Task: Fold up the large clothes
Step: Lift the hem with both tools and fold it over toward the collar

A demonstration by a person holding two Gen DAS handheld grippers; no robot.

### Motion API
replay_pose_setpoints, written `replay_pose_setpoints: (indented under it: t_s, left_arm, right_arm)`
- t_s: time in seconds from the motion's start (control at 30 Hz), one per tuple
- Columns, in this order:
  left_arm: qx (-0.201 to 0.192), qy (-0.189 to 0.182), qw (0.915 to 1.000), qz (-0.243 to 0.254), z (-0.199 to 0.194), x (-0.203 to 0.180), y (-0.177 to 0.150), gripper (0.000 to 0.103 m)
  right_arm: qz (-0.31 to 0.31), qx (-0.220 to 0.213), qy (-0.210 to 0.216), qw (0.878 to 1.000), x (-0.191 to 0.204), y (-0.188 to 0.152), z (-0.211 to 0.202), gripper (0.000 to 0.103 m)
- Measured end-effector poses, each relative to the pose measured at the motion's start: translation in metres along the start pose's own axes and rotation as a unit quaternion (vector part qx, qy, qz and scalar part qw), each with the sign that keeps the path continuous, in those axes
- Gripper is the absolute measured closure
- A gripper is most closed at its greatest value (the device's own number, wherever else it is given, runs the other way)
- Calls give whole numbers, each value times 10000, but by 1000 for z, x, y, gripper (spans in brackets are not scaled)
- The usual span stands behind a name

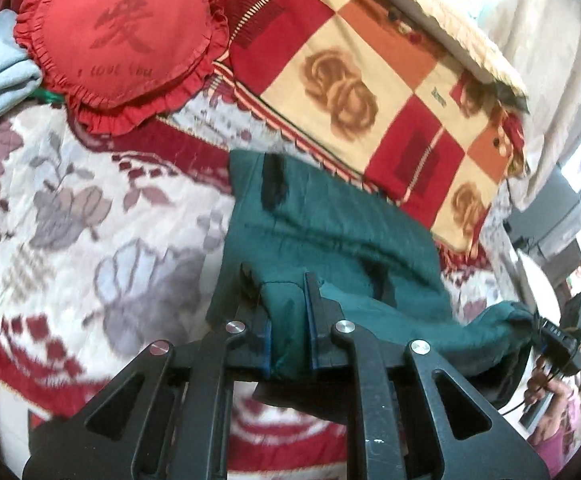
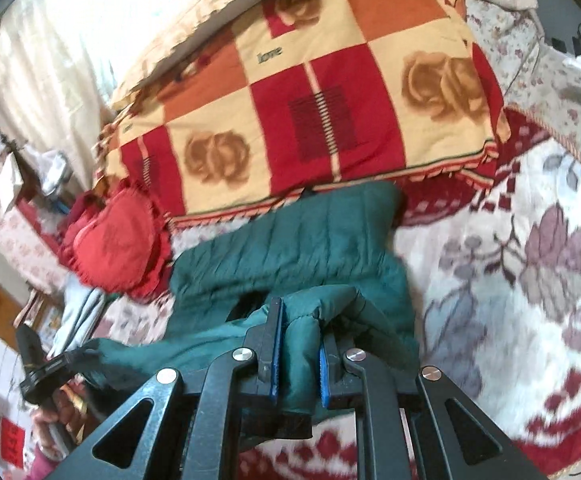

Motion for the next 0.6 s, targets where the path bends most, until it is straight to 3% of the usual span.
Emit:
replay_pose_setpoints:
  t_s: [0.27, 0.6]
  left_arm:
    - [-219, 272, 9994, -12, 48, -25, 59, 91]
    - [-68, 763, 9966, -288, 135, -18, 109, 91]
  right_arm:
    - [-78, 34, -482, 9988, -8, 53, 51, 91]
    - [369, 430, -923, 9941, -53, 90, 133, 90]
Point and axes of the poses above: each gripper's, at about its wrist camera, not at the fingertips, and z roughly the way its jaws point, x to its left, y to its top, the point moved 2 cm from there along z, roughly the way its jaws point, and after that the axes turned 8 degrees about -z, right-handed, at the moved point
